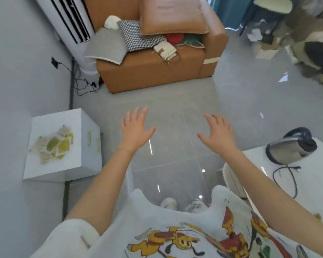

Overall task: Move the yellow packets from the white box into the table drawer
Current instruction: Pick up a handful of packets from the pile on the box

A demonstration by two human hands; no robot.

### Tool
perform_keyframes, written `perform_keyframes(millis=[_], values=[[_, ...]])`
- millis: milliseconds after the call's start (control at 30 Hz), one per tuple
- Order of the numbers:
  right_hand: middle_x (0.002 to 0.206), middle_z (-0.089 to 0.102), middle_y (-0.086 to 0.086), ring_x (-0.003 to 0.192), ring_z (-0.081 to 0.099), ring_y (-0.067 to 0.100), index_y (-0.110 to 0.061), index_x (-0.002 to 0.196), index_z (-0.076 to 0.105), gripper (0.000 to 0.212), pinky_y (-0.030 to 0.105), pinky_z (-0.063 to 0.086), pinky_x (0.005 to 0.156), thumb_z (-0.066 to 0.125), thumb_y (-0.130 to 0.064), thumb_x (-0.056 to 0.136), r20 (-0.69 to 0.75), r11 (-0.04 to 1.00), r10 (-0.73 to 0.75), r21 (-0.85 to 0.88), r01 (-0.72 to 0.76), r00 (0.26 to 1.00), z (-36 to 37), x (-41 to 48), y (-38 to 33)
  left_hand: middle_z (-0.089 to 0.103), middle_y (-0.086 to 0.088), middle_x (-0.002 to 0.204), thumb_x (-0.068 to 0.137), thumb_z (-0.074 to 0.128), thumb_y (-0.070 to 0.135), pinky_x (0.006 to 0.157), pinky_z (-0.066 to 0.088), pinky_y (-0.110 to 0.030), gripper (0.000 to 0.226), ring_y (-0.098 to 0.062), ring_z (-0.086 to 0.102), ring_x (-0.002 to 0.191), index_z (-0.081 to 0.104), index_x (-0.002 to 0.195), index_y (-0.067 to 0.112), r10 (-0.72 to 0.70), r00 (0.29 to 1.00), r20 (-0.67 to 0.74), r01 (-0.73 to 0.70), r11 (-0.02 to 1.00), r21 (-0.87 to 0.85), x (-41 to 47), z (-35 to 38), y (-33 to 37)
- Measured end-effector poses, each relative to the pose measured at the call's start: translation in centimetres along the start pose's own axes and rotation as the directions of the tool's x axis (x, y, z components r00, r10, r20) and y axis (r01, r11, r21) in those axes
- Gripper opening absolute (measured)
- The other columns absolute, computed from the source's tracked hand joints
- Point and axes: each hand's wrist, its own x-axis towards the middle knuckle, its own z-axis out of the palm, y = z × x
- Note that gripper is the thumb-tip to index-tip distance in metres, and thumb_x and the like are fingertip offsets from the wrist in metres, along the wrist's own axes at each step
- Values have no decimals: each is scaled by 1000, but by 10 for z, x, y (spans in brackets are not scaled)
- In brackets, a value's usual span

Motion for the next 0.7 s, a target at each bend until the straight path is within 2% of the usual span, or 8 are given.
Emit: perform_keyframes(millis=[133, 367, 700], values=[[147, 37, 9, 136, 28, 31, -27, 147, 31, 75, 43, 26, 108, 63, -46, 82, 44, 990, -132, -40, 133, 990, 8, 46, -60, 13, -5, 161, 90, 52, 51, 118, 8, -51, 76, -31, 6, 148, 14, 153, 33, -104, 994, -28, 103, 994, -25, 3, -21, -47], [148, 35, 8, 138, 25, 30, -28, 148, 29, 75, 44, 27, 108, 60, -50, 83, 147, 939, -324, -68, 336, 935, 33, 122, -154, 15, -7, 160, 90, 51, 53, 117, 12, -51, 77, -32, 9, 146, 14, 153, 31, -294, 953, -72, 291, 955, -53, 25, -39, -120], [143, 37, 5, 136, 24, 27, -25, 146, 33, 71, 43, 25, 108, 63, -45, 84, 254, 782, -605, 14, 623, 754, 60, 242, -293, 15, -5, 160, 90, 51, 52, 117, 13, -51, 75, -32, 8, 146, 16, 152, 29, -589, 799, -122, 567, 805, -171, 67, -65, -197]])
